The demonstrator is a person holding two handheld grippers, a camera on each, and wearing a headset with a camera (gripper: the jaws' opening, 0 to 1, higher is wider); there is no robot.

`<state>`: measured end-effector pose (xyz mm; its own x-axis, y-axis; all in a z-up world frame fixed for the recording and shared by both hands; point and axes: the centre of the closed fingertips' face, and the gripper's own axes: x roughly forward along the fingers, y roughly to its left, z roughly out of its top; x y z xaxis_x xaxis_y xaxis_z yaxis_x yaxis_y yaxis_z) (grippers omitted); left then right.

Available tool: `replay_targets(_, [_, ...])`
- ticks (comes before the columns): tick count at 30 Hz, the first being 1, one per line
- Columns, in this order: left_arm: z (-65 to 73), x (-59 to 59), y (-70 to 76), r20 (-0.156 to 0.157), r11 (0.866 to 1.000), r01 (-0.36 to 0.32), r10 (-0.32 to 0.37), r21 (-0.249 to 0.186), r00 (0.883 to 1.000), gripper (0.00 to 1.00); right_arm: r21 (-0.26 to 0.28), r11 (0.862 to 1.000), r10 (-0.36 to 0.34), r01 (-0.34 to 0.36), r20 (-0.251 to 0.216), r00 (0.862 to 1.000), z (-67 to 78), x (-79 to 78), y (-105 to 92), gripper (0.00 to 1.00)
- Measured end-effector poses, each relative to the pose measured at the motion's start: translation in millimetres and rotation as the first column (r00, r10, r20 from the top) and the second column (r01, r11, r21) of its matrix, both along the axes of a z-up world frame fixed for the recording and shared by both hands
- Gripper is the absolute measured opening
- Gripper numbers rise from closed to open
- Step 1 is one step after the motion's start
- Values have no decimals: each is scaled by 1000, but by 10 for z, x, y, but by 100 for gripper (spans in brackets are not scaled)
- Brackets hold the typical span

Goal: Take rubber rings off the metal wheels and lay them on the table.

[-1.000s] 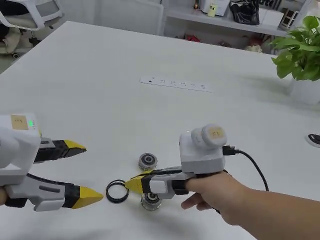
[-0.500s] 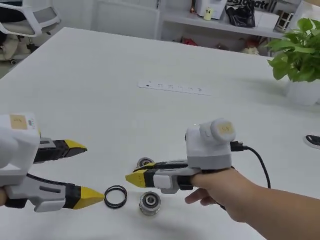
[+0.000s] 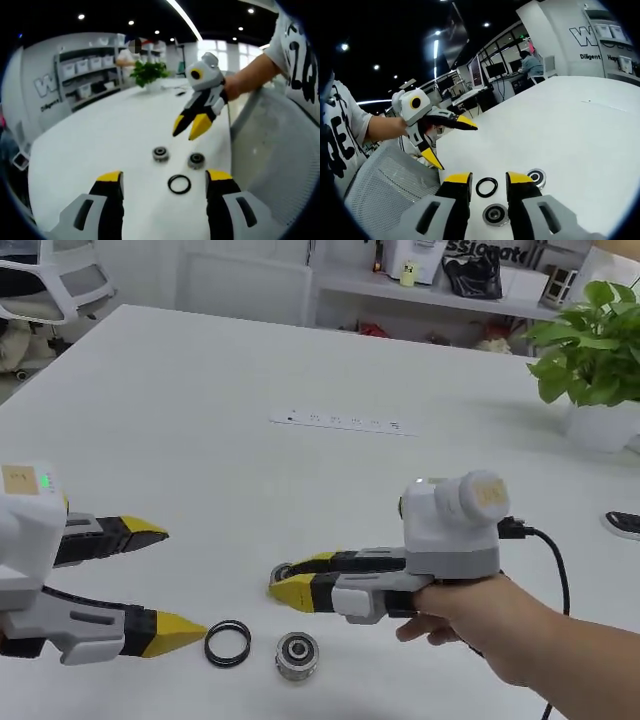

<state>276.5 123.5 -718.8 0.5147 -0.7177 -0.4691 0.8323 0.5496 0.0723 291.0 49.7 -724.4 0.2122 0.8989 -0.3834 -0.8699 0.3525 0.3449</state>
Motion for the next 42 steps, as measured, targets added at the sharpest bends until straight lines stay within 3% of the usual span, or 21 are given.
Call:
replay_targets(9, [72,-29,16,9,1000,-4,4,-2,1000,69,-25,1000,-12,14,88,996,129,19,-216,34])
replay_targets(19, [154,-76,31,17,1000,-9,10,-12,1000,70,-88,996,-1,20,218,976,173,-20,-542,48])
replay_targets(27, [161,-127,25,20,1000,-3,3,2,1000,71,-132,991,8,28,264,964,138,-56,-742,54])
replay_targets(42, [170,-171,42,20,1000,-10,10,5,1000,73,-163,986,7,48,323,946,115,-155,-937,67])
